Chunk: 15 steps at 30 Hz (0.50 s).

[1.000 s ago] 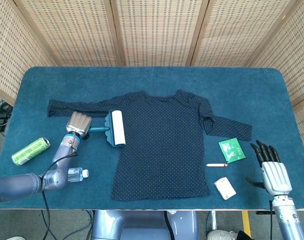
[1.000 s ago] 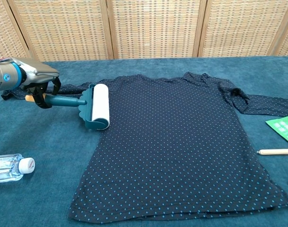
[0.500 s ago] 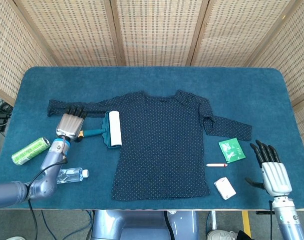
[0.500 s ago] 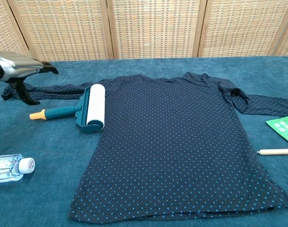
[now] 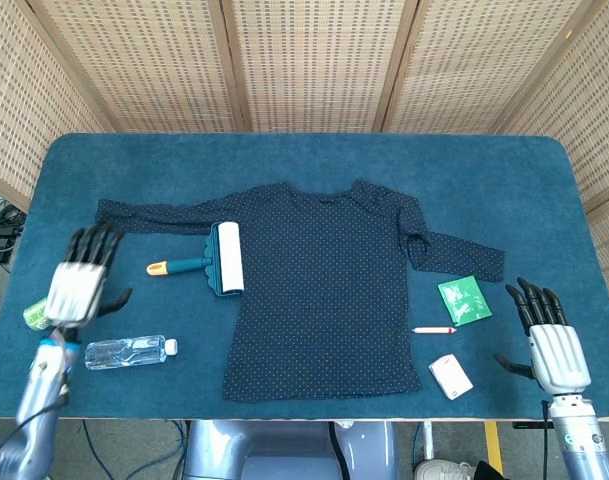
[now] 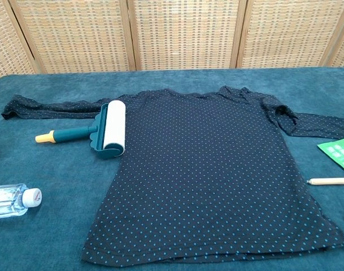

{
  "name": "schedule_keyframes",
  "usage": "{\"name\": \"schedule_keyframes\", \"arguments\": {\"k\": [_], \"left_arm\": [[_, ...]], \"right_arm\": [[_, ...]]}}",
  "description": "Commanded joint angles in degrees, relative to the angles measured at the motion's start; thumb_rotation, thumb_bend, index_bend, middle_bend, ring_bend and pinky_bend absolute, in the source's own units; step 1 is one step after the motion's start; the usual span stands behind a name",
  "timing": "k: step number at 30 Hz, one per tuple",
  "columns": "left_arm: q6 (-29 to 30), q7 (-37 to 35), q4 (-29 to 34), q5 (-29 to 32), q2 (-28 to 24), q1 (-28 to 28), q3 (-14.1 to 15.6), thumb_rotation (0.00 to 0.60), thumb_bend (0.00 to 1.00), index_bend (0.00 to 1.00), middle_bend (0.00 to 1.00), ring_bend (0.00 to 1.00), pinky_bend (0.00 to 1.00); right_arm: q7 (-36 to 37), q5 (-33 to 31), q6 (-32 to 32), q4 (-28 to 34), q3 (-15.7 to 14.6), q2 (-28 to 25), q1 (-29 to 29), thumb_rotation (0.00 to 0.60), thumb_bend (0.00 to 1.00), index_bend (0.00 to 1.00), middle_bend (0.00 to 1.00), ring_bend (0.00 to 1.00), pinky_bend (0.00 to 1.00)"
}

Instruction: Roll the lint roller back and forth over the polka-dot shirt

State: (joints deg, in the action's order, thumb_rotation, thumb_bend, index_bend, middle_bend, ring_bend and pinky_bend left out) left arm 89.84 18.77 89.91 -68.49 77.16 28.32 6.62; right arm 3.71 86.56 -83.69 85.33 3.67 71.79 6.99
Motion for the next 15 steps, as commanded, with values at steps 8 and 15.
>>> {"name": "schedule_keyframes", "arguments": {"k": [8,15], "left_arm": [[4.16,-2.60,0.34,-5.69,-1.42,-9.71,2.88,0.600,0.00,0.00,0.00,0.00,0.00],[3.69,-2.05,-0.14,-9.40,-2.82,-11.51,2.04,0.600,0.00,0.00,0.00,0.00,0.00]], "right_arm": [[-0.65,0.62,-1.87,0.91,0.43,-0.48,-0.59,0.600,0.01,0.00,0.00,0.00,0.00],[-1.56,2.06,-2.27,1.21,-0.27,-0.33,-0.66,0.600,0.01,0.00,0.00,0.00,0.00]]}}
